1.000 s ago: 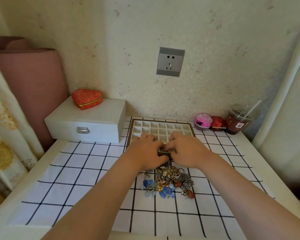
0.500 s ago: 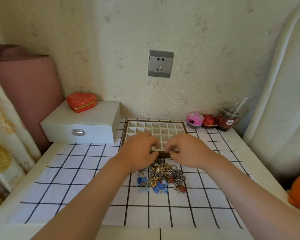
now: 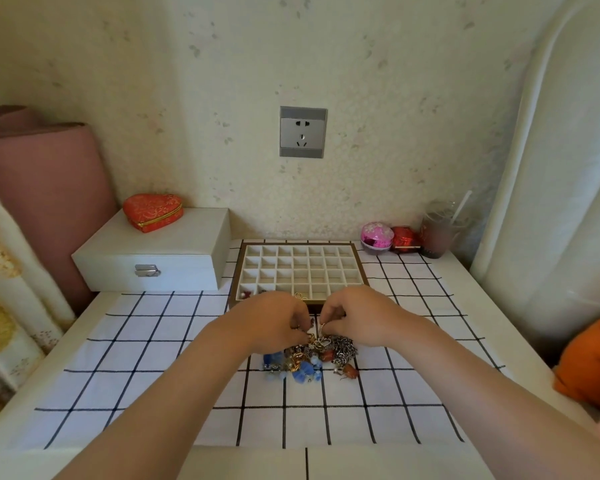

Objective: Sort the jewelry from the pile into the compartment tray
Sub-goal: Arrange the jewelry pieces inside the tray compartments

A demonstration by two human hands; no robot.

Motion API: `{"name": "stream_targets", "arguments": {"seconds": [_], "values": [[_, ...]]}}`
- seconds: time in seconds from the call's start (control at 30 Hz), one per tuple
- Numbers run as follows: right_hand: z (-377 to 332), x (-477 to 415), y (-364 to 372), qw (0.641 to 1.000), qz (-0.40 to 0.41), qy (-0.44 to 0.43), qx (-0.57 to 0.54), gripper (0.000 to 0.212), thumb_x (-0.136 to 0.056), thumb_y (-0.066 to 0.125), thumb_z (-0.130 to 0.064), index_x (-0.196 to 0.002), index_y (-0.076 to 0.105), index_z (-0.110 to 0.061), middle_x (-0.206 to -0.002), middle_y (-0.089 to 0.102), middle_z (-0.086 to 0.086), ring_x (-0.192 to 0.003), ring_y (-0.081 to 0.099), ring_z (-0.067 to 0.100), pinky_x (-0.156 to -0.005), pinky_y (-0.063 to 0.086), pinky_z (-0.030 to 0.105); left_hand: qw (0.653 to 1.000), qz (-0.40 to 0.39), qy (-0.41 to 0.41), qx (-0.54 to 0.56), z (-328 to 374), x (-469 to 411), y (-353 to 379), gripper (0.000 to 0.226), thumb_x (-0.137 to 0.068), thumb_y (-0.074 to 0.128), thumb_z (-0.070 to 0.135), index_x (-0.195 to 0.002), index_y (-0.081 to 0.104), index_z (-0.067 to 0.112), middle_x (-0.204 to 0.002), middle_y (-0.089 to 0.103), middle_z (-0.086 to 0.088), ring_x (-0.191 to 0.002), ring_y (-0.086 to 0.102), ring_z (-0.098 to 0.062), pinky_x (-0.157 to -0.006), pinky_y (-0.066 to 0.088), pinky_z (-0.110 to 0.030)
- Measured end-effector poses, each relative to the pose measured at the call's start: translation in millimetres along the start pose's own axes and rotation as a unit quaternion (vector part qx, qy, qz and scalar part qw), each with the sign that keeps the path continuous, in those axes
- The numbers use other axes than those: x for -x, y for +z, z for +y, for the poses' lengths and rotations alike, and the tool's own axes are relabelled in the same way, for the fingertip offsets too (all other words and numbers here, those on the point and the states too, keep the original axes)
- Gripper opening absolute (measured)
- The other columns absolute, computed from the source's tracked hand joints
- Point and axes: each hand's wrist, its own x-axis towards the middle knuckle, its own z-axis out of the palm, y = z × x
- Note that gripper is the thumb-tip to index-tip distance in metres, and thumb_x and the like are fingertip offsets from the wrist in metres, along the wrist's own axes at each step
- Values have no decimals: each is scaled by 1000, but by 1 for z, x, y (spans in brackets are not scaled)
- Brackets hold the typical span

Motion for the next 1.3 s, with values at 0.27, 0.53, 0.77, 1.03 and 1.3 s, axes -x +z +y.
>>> {"name": "stream_targets", "arguments": {"seconds": [0.27, 0.53, 0.77, 1.03, 1.3], "values": [[-2, -2, -17, 974, 39, 36, -221, 7, -86, 77, -16, -89, 81, -20, -76, 75, -12, -51, 63, 13, -65, 55, 23, 980, 80, -7, 182, -7, -3, -1, 15, -90, 69, 32, -104, 65, 34, -102, 67, 16, -94, 62, -3, -85, 52, -24], [-10, -1, -25, 926, 87, 45, -364, 8, -90, 73, -19, -97, 76, -18, -84, 77, 2, -50, 57, 15, -42, 35, 23, 902, 101, -71, 415, 9, -6, -4, 15, -87, 74, 22, -101, 70, 25, -88, 75, 4, -71, 68, -4, -69, 49, -17], [-8, 1, -32, 930, 49, 99, -352, 10, -87, 75, -15, -94, 75, -8, -90, 78, 4, -65, 71, 19, -47, 42, 24, 906, 71, -105, 403, 3, -4, -11, 9, -94, 66, 24, -100, 73, 26, -85, 75, 10, -67, 61, -2, -62, 47, -14], [-5, 7, -28, 957, -76, 87, -265, 8, -86, 70, -14, -90, 64, -16, -93, 77, 2, -70, 71, 17, -48, 41, 22, 948, 65, -99, 297, -2, -4, -6, 9, -94, 65, 29, -90, 71, 23, -86, 75, 3, -70, 65, -7, -82, 52, -27], [-3, 6, -25, 973, -115, 67, -190, 27, -87, 65, -12, -112, 63, -21, -102, 72, -2, -74, 70, 12, -47, 42, 23, 962, 58, -45, 264, -1, -2, -12, 10, -96, 62, 27, -90, 69, 21, -81, 75, 5, -70, 66, -11, -82, 57, -37]]}}
